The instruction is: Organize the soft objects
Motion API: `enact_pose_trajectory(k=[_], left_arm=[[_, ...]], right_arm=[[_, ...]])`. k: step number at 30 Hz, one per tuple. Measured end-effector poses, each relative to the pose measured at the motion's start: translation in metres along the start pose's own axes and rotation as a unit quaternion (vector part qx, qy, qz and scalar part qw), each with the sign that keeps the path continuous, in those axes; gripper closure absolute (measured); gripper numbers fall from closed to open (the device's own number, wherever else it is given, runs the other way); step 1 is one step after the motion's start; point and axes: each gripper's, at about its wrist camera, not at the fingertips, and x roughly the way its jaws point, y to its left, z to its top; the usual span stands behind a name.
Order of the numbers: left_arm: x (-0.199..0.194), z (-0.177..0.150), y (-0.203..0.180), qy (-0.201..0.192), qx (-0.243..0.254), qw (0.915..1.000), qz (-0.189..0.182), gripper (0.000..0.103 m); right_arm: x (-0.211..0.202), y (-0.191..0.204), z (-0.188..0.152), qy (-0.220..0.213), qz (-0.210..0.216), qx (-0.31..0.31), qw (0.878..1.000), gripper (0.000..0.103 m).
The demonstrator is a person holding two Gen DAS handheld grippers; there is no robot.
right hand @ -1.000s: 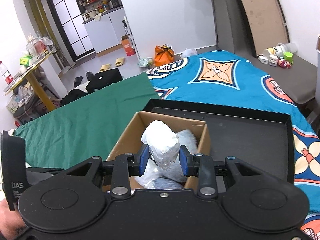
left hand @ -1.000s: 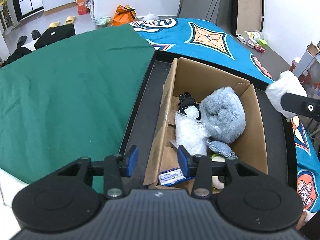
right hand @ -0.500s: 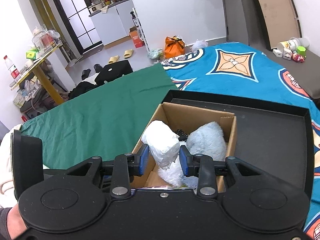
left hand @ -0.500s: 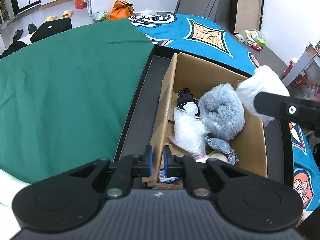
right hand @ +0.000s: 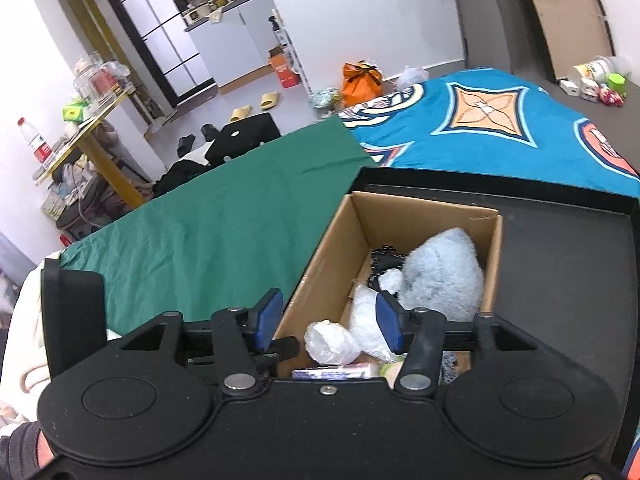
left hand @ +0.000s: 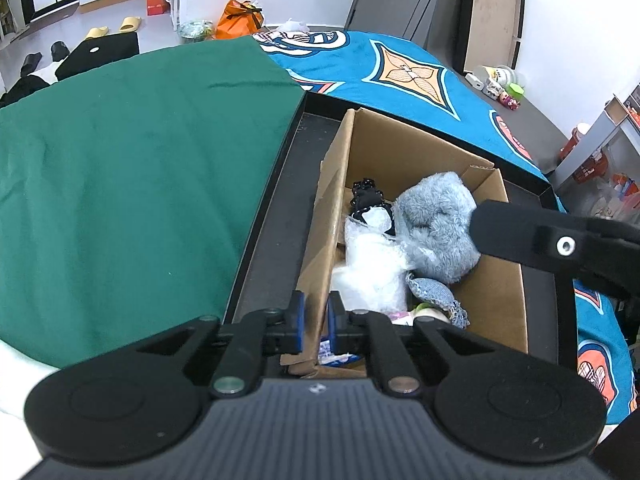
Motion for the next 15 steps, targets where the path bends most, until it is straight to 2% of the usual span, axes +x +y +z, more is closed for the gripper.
enact_pose_trajectory(k=[10, 15], left_arm=[[-0.004, -0.001, -0.002, -0.008, 0.002, 0.9999, 0.006, 0.092], [-0.005, 0.000, -0.008, -0.006, 0.012, 0.9996, 0.026, 0.089]], right_arm=[[-0.016, -0.034, -0.008, -0.006, -0.026, 0.043, 0.999, 0.050], [-0.028, -0.050, -0.015, -0.012, -0.035, 0.059, 0.998, 0.045]])
